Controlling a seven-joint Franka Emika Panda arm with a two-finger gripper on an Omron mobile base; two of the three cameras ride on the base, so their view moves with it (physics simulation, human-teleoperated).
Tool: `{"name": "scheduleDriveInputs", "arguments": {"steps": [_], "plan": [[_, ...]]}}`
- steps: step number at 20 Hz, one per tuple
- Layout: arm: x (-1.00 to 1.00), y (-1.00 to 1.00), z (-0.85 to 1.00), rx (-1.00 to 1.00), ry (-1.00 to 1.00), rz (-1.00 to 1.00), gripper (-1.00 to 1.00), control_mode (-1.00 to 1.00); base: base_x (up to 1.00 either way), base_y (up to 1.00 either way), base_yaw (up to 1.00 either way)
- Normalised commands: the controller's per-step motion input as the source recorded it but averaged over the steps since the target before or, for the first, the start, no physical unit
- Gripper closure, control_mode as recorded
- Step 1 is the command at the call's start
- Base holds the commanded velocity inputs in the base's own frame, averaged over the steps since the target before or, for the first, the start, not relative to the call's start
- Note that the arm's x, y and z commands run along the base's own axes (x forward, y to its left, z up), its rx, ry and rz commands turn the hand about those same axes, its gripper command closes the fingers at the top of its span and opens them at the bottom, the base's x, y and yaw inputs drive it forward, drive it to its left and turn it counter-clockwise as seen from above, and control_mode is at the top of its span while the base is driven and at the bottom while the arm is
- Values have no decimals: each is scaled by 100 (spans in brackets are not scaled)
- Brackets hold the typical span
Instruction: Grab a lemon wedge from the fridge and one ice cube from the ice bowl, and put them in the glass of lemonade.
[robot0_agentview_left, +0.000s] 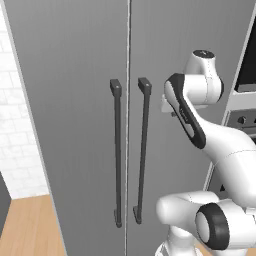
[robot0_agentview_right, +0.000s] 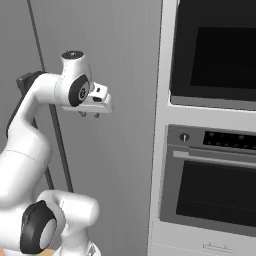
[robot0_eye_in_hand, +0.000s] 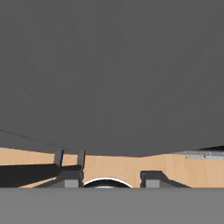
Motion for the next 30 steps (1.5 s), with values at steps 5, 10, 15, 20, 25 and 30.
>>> {"name": "scheduleDriveInputs", "arguments": {"steps": [5, 10, 15, 20, 25, 30], "plan": [[-56, -6, -7, 2, 2, -4, -100, -100, 0, 0, 0], [-99, -17, -53, 8, 6, -14, -100, -100, 0, 0, 0], [-82, -3, -37, 11, -4, -3, -100, -100, 0, 0, 0], [-39, 1, -20, 4, 1, -1, -100, -100, 0, 0, 0], [0, 0, 0, 0, 0, 0, -100, 100, -16, 100, 0], [0, 0, 0, 0, 0, 0, -100, 100, -6, 42, 0]]}}
